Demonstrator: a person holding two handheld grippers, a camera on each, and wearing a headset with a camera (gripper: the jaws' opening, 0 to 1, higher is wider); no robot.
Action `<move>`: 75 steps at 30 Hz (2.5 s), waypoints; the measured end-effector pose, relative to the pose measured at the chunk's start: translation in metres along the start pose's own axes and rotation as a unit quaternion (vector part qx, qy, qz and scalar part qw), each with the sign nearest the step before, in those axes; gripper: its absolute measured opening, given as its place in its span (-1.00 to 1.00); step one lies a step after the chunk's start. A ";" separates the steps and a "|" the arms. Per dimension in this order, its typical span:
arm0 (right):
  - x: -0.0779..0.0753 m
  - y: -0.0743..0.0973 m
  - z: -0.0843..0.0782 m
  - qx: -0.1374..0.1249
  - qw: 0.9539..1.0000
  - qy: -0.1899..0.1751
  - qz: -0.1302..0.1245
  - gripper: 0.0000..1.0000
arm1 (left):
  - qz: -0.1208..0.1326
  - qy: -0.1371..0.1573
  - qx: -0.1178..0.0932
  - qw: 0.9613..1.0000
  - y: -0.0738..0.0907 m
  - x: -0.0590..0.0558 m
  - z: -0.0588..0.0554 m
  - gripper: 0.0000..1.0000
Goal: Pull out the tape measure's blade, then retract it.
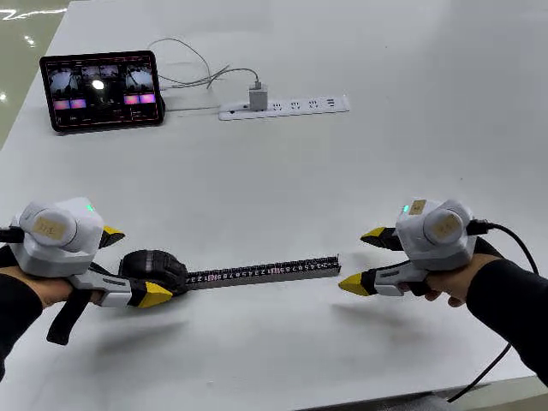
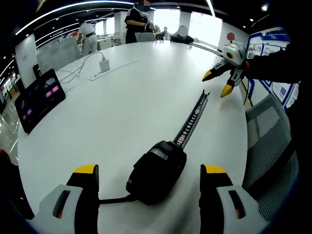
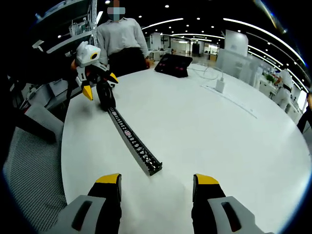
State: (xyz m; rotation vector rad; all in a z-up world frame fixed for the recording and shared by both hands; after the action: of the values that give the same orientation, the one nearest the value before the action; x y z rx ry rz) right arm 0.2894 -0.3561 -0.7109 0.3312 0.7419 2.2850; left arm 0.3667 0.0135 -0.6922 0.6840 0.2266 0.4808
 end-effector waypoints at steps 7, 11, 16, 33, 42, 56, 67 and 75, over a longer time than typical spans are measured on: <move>0.003 0.019 -0.007 -0.016 0.999 -0.007 -0.033 0.20 | 0.033 0.033 -0.033 0.998 0.009 -0.003 -0.006 0.70; 0.005 0.027 -0.010 -0.019 0.999 -0.018 -0.042 0.24 | 0.047 0.057 -0.055 0.996 0.014 -0.003 -0.007 0.76; 0.009 0.033 -0.016 -0.017 0.998 -0.031 -0.051 0.35 | 0.066 0.059 -0.069 0.994 0.020 -0.003 -0.010 0.82; 0.025 0.064 -0.037 -0.014 0.996 -0.046 -0.074 0.60 | 0.076 0.069 -0.103 0.989 0.044 -0.028 -0.027 0.99; 0.026 0.080 -0.048 -0.019 0.994 -0.062 -0.092 0.89 | 0.089 0.073 -0.100 0.988 0.051 -0.031 -0.038 0.99; 0.032 0.111 -0.062 -0.026 0.991 -0.081 -0.106 0.98 | 0.105 0.073 -0.098 0.987 0.068 -0.033 -0.050 0.99; 0.035 0.110 -0.061 -0.024 0.992 -0.074 -0.099 0.98 | 0.102 0.077 -0.092 0.987 0.072 -0.039 -0.059 0.99; 0.034 0.112 -0.061 -0.023 0.992 -0.072 -0.097 0.98 | 0.102 0.072 -0.095 0.988 0.072 -0.040 -0.058 0.99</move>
State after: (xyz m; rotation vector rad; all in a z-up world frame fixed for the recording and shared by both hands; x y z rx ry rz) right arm 0.1781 -0.4238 -0.6925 0.3815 0.6180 2.0683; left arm 0.2858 0.0740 -0.6872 0.4884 0.2444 0.7395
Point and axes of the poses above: the centre of the closed fingertips' face, and the gripper's own axes: y roughly backward along the fingers, x roughly to its left, z roughly out of its top, the point moved 7 cm from there along y, roughly backward along the fingers, and after that the axes turned 8 degrees about -x, right-handed, at the moved point
